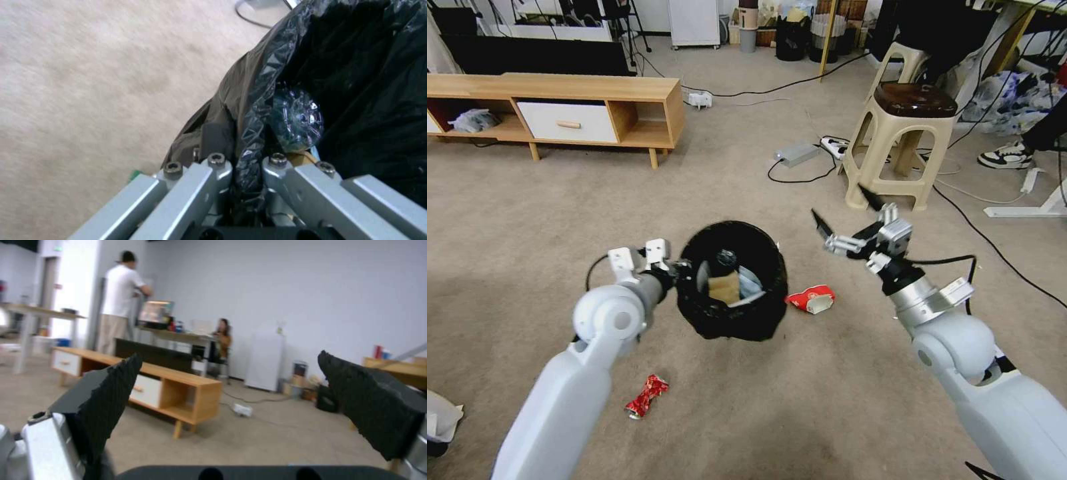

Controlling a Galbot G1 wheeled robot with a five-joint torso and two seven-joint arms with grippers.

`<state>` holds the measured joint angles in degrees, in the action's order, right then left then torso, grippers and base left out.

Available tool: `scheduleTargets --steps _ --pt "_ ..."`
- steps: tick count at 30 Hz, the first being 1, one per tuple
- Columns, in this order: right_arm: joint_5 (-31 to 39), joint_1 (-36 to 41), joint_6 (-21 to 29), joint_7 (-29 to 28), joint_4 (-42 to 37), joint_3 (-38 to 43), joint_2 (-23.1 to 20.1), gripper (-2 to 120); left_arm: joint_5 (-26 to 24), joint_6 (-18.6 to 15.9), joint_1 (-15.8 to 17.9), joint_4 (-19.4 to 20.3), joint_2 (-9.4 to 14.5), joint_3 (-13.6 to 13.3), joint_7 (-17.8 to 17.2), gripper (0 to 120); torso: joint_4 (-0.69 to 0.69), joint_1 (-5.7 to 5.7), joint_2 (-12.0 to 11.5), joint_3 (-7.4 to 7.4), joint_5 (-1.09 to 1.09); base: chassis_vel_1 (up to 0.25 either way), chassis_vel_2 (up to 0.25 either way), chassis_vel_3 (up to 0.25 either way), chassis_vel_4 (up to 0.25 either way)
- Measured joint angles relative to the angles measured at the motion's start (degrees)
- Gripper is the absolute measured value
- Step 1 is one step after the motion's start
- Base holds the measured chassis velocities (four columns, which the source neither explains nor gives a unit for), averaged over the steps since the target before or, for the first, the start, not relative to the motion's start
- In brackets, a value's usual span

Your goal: Pick up the trash bin and place the garbage on the floor into it.

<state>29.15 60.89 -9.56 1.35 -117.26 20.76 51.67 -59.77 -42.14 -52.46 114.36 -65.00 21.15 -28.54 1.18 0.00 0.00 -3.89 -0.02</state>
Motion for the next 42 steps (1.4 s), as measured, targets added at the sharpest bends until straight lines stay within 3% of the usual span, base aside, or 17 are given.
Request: scheduleTargets --steps 5,19,27,42 --pt "0.42 -0.24 2.18 -5.26 0.72 0.05 1.65 100 0.87 0.00 -1.46 1.84 0.85 3.26 0.06 1 0.00 0.00 0.00 0.00 0.01 0.000 0.000 0.000 0.000" --pt "-0.60 0.02 8.02 -11.57 3.47 -0.25 3.37 100 0.86 -0.01 -3.00 4.42 2.16 5.25 -0.09 1 0.01 0.00 0.00 0.00 0.01 0.000 0.000 0.000 0.000" --pt "-1.22 0.22 21.01 -23.78 6.81 -1.32 4.65 100 0.56 -0.01 -3.50 5.29 2.65 6.74 -0.12 1 0.00 0.00 0.00 0.00 0.02 0.000 0.000 0.000 0.000" --pt "-1.13 0.35 22.76 -26.14 8.89 -1.43 5.18 100 1.48 0.35 -3.27 5.27 2.03 6.46 -0.20 1 -0.01 0.00 0.00 0.00 0.02 0.000 0.000 0.000 0.000"
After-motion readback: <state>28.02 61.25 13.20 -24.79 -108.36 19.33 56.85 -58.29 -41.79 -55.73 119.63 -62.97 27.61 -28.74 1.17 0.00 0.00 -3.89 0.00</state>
